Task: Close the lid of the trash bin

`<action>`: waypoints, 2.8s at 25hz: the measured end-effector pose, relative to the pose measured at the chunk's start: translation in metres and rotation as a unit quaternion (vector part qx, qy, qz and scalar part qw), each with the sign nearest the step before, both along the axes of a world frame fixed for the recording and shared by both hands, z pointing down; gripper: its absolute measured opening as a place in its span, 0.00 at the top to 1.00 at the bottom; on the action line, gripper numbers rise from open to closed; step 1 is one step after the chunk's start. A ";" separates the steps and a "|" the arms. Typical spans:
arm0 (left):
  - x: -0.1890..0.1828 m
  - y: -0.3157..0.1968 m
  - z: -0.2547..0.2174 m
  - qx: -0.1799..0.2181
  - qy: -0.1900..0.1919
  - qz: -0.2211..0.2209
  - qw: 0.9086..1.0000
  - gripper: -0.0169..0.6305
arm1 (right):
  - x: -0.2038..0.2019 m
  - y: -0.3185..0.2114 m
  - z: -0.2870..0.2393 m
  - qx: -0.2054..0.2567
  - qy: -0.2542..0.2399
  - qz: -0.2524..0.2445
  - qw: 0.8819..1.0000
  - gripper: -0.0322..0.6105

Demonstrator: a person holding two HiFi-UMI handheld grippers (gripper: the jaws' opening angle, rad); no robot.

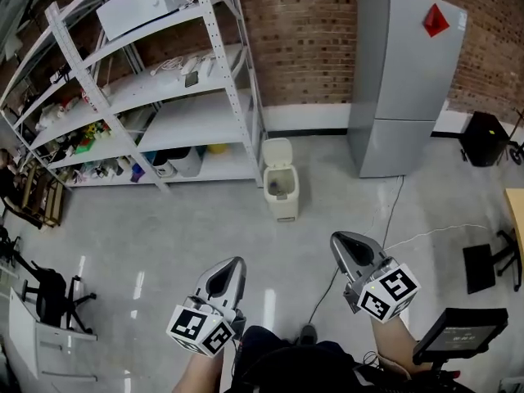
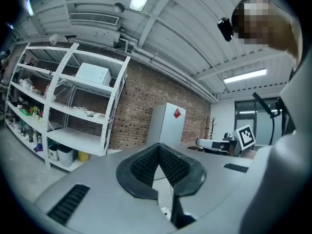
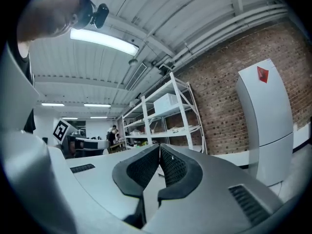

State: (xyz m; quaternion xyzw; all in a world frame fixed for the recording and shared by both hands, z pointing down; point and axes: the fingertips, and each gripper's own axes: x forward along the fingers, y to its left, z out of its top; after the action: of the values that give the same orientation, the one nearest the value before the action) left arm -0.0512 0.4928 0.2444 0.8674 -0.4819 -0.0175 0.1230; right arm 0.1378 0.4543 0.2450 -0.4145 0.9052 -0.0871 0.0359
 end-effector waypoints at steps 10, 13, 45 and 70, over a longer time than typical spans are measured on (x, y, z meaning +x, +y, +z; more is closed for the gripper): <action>-0.016 -0.134 0.012 0.002 0.010 0.011 1.000 0.99 | -0.019 -0.125 0.016 -0.012 0.014 0.012 1.000 0.94; -0.034 -0.187 0.015 0.008 0.016 0.015 1.000 0.99 | -0.034 -0.175 0.013 -0.010 0.024 0.022 0.999 0.94; -0.038 -0.638 0.086 -0.073 0.016 -0.002 0.997 0.99 | -0.078 -0.641 0.089 -0.088 0.053 -0.041 0.994 0.94; -0.025 -0.782 0.386 -0.302 -0.048 0.076 0.949 0.99 | -0.088 -0.759 0.404 -0.332 0.117 0.010 0.936 0.94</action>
State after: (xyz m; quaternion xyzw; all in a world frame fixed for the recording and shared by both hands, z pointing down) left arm -0.0762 -0.2896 0.6300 0.8236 -0.4023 0.1802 0.3570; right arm 0.0497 -0.3045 0.6489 -0.4193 0.8184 -0.3329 -0.2088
